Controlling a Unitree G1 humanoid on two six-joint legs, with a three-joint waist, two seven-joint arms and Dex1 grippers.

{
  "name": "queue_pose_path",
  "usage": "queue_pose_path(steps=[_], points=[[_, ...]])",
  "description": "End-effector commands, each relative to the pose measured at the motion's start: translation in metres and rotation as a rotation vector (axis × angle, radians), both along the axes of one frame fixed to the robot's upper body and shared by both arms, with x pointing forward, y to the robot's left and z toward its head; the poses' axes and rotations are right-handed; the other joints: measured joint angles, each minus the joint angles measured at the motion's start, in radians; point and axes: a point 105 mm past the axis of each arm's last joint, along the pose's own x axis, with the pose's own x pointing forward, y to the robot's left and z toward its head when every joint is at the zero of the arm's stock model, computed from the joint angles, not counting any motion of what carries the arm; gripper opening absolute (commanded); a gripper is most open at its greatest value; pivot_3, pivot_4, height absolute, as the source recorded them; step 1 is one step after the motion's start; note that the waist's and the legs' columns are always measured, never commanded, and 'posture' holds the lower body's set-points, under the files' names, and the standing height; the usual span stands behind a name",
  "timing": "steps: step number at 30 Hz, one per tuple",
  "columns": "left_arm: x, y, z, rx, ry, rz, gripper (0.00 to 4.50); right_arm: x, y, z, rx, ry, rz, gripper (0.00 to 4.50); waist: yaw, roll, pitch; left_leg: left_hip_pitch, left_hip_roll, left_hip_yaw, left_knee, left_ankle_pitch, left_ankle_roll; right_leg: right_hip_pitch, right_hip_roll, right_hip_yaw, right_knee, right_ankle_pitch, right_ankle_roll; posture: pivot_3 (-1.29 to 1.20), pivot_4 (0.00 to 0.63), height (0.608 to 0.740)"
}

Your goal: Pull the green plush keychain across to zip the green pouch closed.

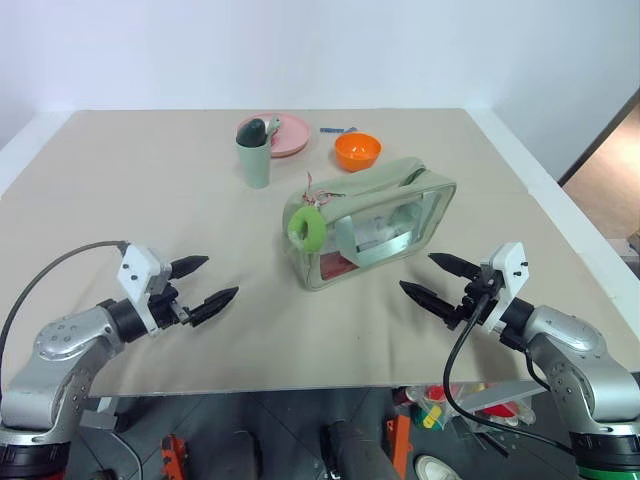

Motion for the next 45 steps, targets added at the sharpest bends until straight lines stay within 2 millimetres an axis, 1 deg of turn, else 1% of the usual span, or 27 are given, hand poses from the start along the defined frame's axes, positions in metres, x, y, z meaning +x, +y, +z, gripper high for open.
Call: queue_pose_path(steps=[1, 2, 4, 6, 7, 8, 11, 12, 13, 15, 17, 20, 24, 25, 26, 29, 31, 32, 35, 36, 41, 43, 45], points=[[-0.019, -0.026, 0.028, 0.016, -0.026, -0.212, 4.47, 0.006, 0.001, 0.056, -0.131, -0.137, 0.082, 4.48, -0.001, 0.004, 0.006, 0.000, 0.000, 0.000, 0.001, 0.000, 0.000, 0.000, 0.000, 0.000, 0.000, 0.000, 0.000, 0.00, 0.150, 0.740], [-0.022, -0.031, 0.032, 0.024, -0.021, -0.257, 4.47, 0.011, 0.004, 0.073, -0.176, -0.179, 0.115, 4.48, -0.002, 0.005, 0.008, 0.000, 0.000, 0.002, 0.003, 0.000, 0.000, -0.001, -0.001, 0.002, 0.000, 0.001, 0.001, 0.00, 0.150, 0.740], [-0.025, -0.037, 0.036, 0.035, -0.014, -0.307, 4.47, 0.016, 0.009, 0.094, -0.228, -0.231, 0.158, 4.48, -0.003, 0.005, 0.009, 0.000, -0.001, 0.006, 0.004, 0.000, 0.001, -0.002, -0.001, 0.004, 0.000, 0.002, 0.003, 0.00, 0.150, 0.740], [-0.029, -0.045, 0.042, 0.047, -0.014, -0.365, 4.47, 0.025, 0.023, 0.119, -0.314, -0.332, 0.220, 4.48, -0.005, 0.002, 0.008, 0.001, 0.000, 0.005, 0.004, 0.000, 0.001, 0.000, 0.000, 0.003, 0.000, 0.002, 0.002, 0.00, 0.150, 0.740], [-0.031, -0.051, 0.044, 0.052, -0.011, -0.399, 4.47, 0.029, 0.033, 0.129, -0.361, -0.381, 0.268, 4.48, -0.007, 0.002, 0.009, 0.003, 0.001, 0.004, 0.004, 0.000, 0.001, 0.001, 0.001, 0.003, 0.000, 0.001, 0.001, 0.00, 0.150, 0.740], [-0.033, -0.055, 0.046, 0.060, -0.014, -0.423, 4.47, 0.033, 0.041, 0.134, -0.422, -0.422, 0.313, 4.48, -0.007, 0.002, 0.009, 0.002, 0.001, 0.004, 0.004, 0.000, 0.001, 0.001, 0.002, 0.003, 0.000, 0.001, 0.001, 0.00, 0.150, 0.740], [-0.032, -0.062, 0.051, 0.066, -0.032, -0.438, 4.47, 0.042, 0.051, 0.131, -0.541, -0.465, 0.408, 4.48, -0.006, 0.001, 0.009, 0.000, 0.001, 0.004, 0.002, 0.000, 0.001, -0.001, 0.002, 0.003, 0.000, 0.001, 0.001, 0.00, 0.150, 0.740], [-0.030, -0.062, 0.053, 0.068, -0.044, -0.432, 4.47, 0.045, 0.053, 0.128, -0.570, -0.467, 0.432, 4.48, -0.006, 0.001, 0.009, 0.000, 0.001, 0.004, 0.002, -0.001, 0.003, -0.002, 0.002, 0.003, 0.000, 0.001, 0.002, 0.00, 0.150, 0.740], [-0.028, -0.062, 0.054, 0.070, -0.053, -0.424, 4.47, 0.048, 0.054, 0.124, -0.599, -0.468, 0.455, 4.48, -0.005, 0.001, 0.009, -0.001, 0.001, 0.004, 0.001, -0.002, 0.004, -0.002, 0.002, 0.003, 0.000, 0.002, 0.006, 0.00, 0.150, 0.740], [-0.026, -0.062, 0.055, 0.078, -0.066, -0.408, 4.47, 0.054, 0.053, 0.117, -0.658, -0.481, 0.485, 4.48, -0.003, 0.001, 0.009, -0.002, 0.001, 0.004, 0.001, -0.004, 0.004, -0.002, 0.001, 0.003, 0.000, 0.001, 0.008, 0.00, 0.150, 0.740], [-0.025, -0.060, 0.055, 0.084, -0.075, -0.390, 4.50, 0.060, 0.052, 0.115, -0.668, -0.484, 0.494, 3.95, -0.001, 0.001, 0.009, -0.006, 0.001, 0.004, 0.002, -0.005, 0.004, -0.006, 0.001, 0.003, 0.000, 0.000, 0.009, 0.00, 0.150, 0.740], [-0.025, -0.059, 0.053, 0.088, -0.078, -0.368, 4.50, 0.064, 0.052, 0.114, -0.700, -0.504, 0.518, 3.91, 0.001, 0.001, 0.009, -0.015, 0.001, 0.004, 0.003, -0.005, 0.004, -0.015, 0.001, 0.003, 0.002, 0.002, 0.006, 0.00, 0.150, 0.740], [-0.025, -0.061, 0.051, 0.089, -0.081, -0.354, 4.50, 0.066, 0.053, 0.115, -0.695, -0.522, 0.533, 3.91, 0.001, 0.001, 0.009, -0.015, 0.001, 0.003, 0.004, -0.005, 0.004, -0.014, 0.001, 0.002, 0.002, 0.002, 0.006, 0.00, 0.150, 0.740], [-0.025, -0.060, 0.050, 0.090, -0.080, -0.349, 4.50, 0.066, 0.054, 0.116, -0.693, -0.527, 0.538, 3.54, 0.001, 0.001, 0.009, -0.015, 0.001, 0.003, 0.004, -0.005, 0.004, -0.014, 0.001, 0.002, 0.002, 0.002, 0.006, 0.00, 0.150, 0.740], [-0.025, -0.060, 0.049, 0.092, -0.079, -0.343, 4.50, 0.066, 0.054, 0.117, -0.691, -0.531, 0.542, 3.35, 0.001, 0.001, 0.009, -0.015, 0.001, 0.003, 0.005, -0.005, 0.004, -0.014, 0.001, 0.002, 0.002, 0.002, 0.007, 0.00, 0.150, 0.740], [-0.024, -0.060, 0.048, 0.093, -0.080, -0.336, 4.50, 0.066, 0.055, 0.116, -0.689, -0.523, 0.553, 2.27, 0.001, 0.001, 0.009, -0.015, 0.001, 0.003, 0.006, -0.004, 0.003, -0.014, 0.001, 0.001, 0.003, 0.003, 0.008, 0.00, 0.150, 0.740], [-0.024, -0.060, 0.048, 0.092, -0.081, -0.334, 4.50, 0.066, 0.054, 0.115, -0.685, -0.512, 0.560, 1.65, 0.001, 0.001, 0.009, -0.015, 0.001, 0.002, 0.007, -0.004, 0.002, -0.013, 0.001, 0.001, 0.003, 0.004, 0.008, 0.00, 0.150, 0.740], [-0.023, -0.060, 0.049, 0.091, -0.082, -0.333, 4.50, 0.066, 0.054, 0.115, -0.683, -0.509, 0.562, 1.21, 0.001, 0.001, 0.009, -0.014, 0.001, 0.002, 0.008, -0.004, 0.002, -0.013, 0.001, 0.001, 0.003, 0.004, 0.008, 0.00, 0.150, 0.740], [-0.022, -0.061, 0.048, 0.091, -0.083, -0.333, 4.50, 0.066, 0.054, 0.116, -0.676, -0.504, 0.565, 0.21, 0.001, 0.001, 0.009, -0.014, 0.001, 0.003, 0.009, -0.003, 0.002, -0.012, 0.001, 0.001, 0.003, 0.005, 0.008, 0.00, 0.150, 0.740], [-0.022, -0.061, 0.048, 0.091, -0.083, -0.334, 4.50, 0.066, 0.054, 0.116, -0.675, -0.503, 0.566, 0.03, 0.001, 0.001, 0.009, -0.014, 0.001, 0.003, 0.009, -0.003, 0.002, -0.012, 0.001, 0.001, 0.003, 0.006, 0.008, 0.00, 0.150, 0.740], [-0.021, -0.064, 0.047, 0.093, -0.084, -0.343, 4.50, 0.067, 0.055, 0.121, -0.662, -0.507, 0.557, 0.03, 0.001, 0.001, 0.009, -0.014, 0.001, 0.003, 0.009, -0.003, 0.002, -0.012, 0.001, 0.001, 0.004, 0.006, 0.009, 0.00, 0.150, 0.740], [-0.020, -0.065, 0.047, 0.091, -0.085, -0.346, 4.50, 0.067, 0.059, 0.131, -0.627, -0.493, 0.536, 0.03, 0.001, 0.001, 0.009, -0.014, 0.001, 0.003, 0.009, -0.003, 0.002, -0.012, 0.001, 0.001, 0.004, 0.006, 0.009, 0.00, 0.150, 0.740], [-0.018, -0.064, 0.045, 0.096, -0.083, -0.343, 4.50, 0.062, 0.065, 0.138, -0.658, -0.465, 0.544, 0.03, 0.001, 0.002, 0.009, -0.014, 0.001, 0.002, 0.009, -0.003, 0.002, -0.012, 0.001, 0.001, 0.004, 0.006, 0.008, 0.00, 0.150, 0.740]])
